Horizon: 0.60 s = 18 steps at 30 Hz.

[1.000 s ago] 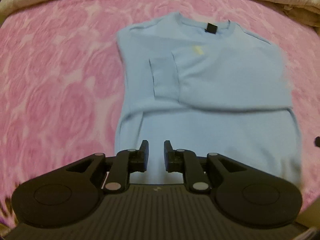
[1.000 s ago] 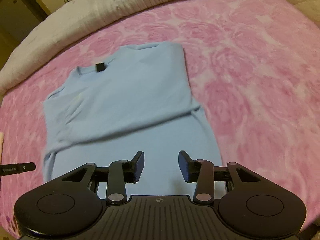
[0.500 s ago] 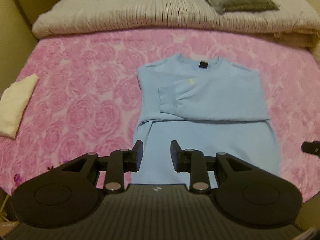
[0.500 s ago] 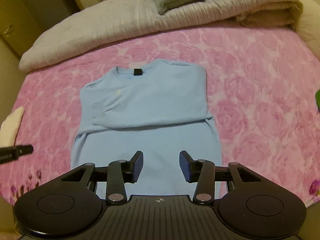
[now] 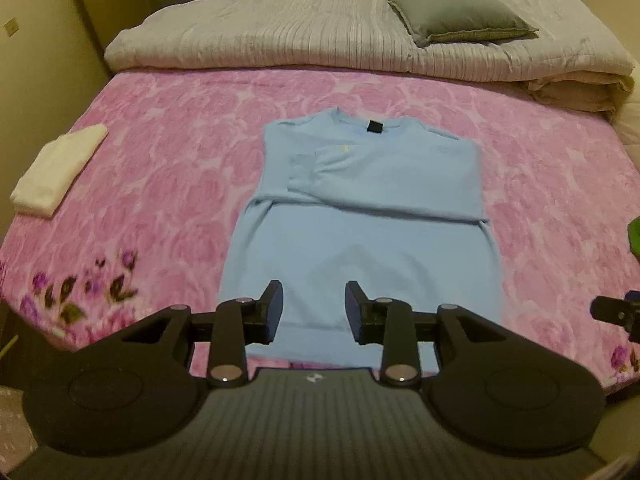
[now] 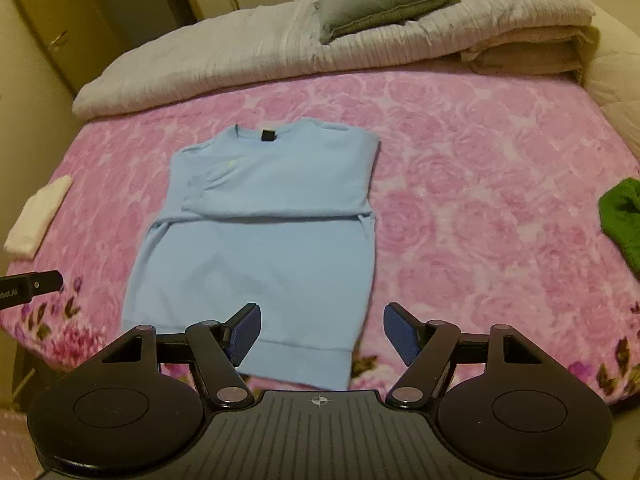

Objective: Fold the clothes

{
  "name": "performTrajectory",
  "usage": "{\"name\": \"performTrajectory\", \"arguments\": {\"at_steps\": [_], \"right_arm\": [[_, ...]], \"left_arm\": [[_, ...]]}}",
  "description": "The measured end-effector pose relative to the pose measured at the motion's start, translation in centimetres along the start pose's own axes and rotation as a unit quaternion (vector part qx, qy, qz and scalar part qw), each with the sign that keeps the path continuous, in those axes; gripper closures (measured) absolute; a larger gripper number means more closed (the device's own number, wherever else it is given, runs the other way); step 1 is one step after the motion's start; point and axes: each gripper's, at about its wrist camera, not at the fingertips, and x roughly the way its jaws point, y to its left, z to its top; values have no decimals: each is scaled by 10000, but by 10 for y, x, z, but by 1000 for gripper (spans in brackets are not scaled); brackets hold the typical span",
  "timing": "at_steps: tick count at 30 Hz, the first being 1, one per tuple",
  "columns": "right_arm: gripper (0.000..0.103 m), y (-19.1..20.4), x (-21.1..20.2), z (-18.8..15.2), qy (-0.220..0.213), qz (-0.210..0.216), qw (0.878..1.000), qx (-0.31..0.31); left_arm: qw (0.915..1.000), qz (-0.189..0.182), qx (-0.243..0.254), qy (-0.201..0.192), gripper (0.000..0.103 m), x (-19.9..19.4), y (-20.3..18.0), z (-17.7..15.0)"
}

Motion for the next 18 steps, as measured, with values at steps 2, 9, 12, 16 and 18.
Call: {"name": "performTrajectory", "arguments": {"at_steps": [2,9,12,16,18], "right_arm": [[31,-1,-5,-8,3,79,9999,-108],[31,6,-5,-23,98,252,9993,-275],[31,9,-2,-27,147,302,9989,-314],[31,14,1,-33,212,370,9984,-367],[31,16,3,-36,244,404,9981,-393]], "left_arm": [[10000,76,-31,10,73,-10,-4,-13],[9996,239,-117,26,72,-31,-3,-37],[9995,305,-91,30,70,-32,0,-41],[9993,325,-104,166,70,-21,9,-46],[9991,314,-94,272,70,-10,15,-47]]}}
